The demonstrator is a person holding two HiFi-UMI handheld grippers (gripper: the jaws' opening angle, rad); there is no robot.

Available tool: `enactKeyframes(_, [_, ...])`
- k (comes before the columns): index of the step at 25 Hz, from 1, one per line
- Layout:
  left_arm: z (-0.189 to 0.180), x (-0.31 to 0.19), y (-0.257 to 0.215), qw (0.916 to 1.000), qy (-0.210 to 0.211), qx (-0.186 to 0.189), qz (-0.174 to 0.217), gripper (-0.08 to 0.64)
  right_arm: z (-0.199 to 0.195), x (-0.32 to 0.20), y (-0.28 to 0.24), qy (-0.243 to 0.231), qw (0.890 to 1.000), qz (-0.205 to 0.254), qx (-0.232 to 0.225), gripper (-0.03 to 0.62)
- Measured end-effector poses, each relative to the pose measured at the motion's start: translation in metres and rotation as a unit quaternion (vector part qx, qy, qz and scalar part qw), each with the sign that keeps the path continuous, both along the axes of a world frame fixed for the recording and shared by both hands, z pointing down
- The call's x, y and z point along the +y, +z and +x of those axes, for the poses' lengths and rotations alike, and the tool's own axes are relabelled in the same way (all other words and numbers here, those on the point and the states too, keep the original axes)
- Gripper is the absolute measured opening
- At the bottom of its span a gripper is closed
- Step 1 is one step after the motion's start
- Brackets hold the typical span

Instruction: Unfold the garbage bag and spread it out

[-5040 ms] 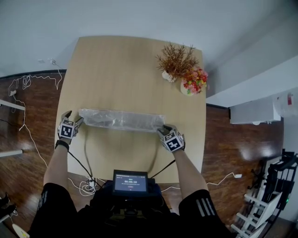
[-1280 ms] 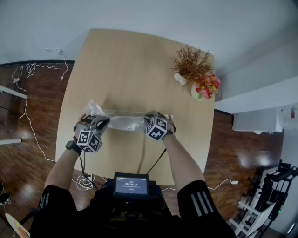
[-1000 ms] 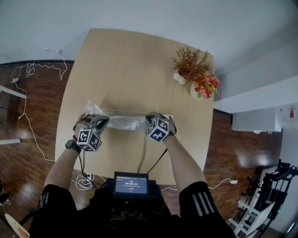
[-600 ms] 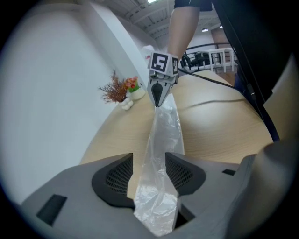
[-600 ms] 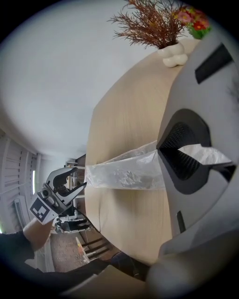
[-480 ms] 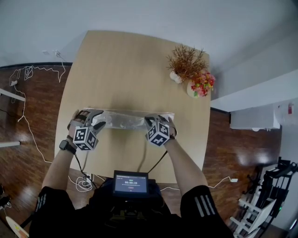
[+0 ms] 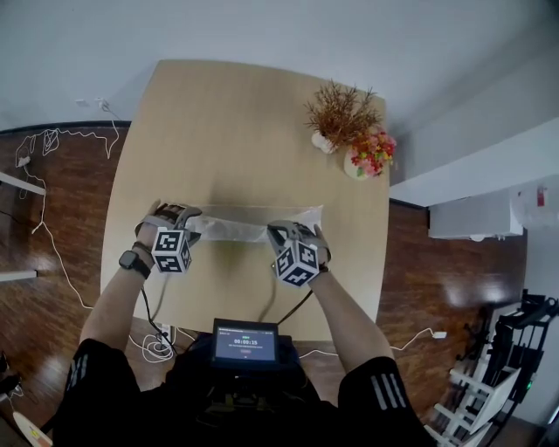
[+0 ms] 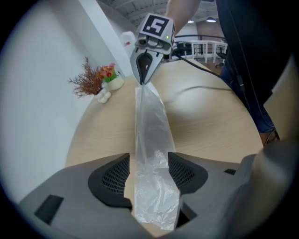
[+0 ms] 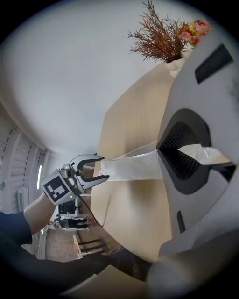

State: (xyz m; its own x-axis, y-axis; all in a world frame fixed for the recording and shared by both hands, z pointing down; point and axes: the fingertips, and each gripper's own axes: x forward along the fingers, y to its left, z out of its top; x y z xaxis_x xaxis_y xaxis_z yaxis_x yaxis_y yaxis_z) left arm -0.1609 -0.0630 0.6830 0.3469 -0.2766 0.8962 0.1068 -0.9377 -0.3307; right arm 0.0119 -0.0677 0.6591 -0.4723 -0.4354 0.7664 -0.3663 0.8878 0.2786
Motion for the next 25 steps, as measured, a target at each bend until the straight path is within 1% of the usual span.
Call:
enactKeyframes(3, [-0.004, 0.005, 0.005, 0.9999, -0.001, -0.016, -0.001, 0.26, 0.003, 0.011, -0.006, -0.001, 1.0, 0.01, -0.004, 0.018])
enactKeyframes(4, [-0.005, 0.006, 0.006, 0.9999, -0.003, -0.017, -0.001, 0.237, 0.004, 0.014, -0.006, -0.001, 1.0, 0.011, -0.005, 0.018])
enactKeyframes(6, [-0.005, 0.01, 0.006, 0.9998, -0.007, -0.016, -0.007, 0.176, 0.007, 0.022, -0.005, 0.0, 1.0, 0.012, -0.007, 0.018])
enactKeyframes(8, [-0.004, 0.014, 0.006, 0.9998, -0.008, -0.013, -0.012, 0.06, 0.009, 0.028, -0.002, 0.003, 1.0, 0.01, -0.01, 0.018])
enactKeyframes(9, [-0.003, 0.016, 0.008, 0.9998, -0.006, -0.012, -0.014, 0.022, 0.011, 0.031, 0.0, 0.006, 1.0, 0.008, -0.011, 0.02])
enactKeyframes(10, [-0.002, 0.019, 0.009, 0.9998, -0.004, -0.011, -0.017, 0.001, 0.012, 0.034, 0.002, 0.008, 1.0, 0.006, -0.01, 0.02])
enactKeyframes(13, [0.001, 0.03, 0.007, 0.9997, 0.0, -0.006, -0.023, 0.0, 0.018, 0.04, 0.005, 0.017, 1.0, 0.006, -0.01, 0.02])
enactKeyframes(20, [0.007, 0.048, -0.008, 0.9996, 0.024, -0.002, 0.018, 0.0, 0.029, 0.045, -0.012, 0.036, 0.999, 0.022, -0.027, 0.021])
enactKeyframes(23, [0.017, 0.059, -0.014, 0.9992, 0.025, 0.015, 0.025, 0.0, 0.034, 0.053, -0.017, 0.059, 0.997, 0.018, -0.039, 0.021])
enactKeyframes(25, [0.022, 0.07, -0.012, 0.9991, 0.032, 0.018, 0.02, 0.0, 0.037, 0.062, -0.016, 0.074, 0.996, 0.014, -0.044, 0.021])
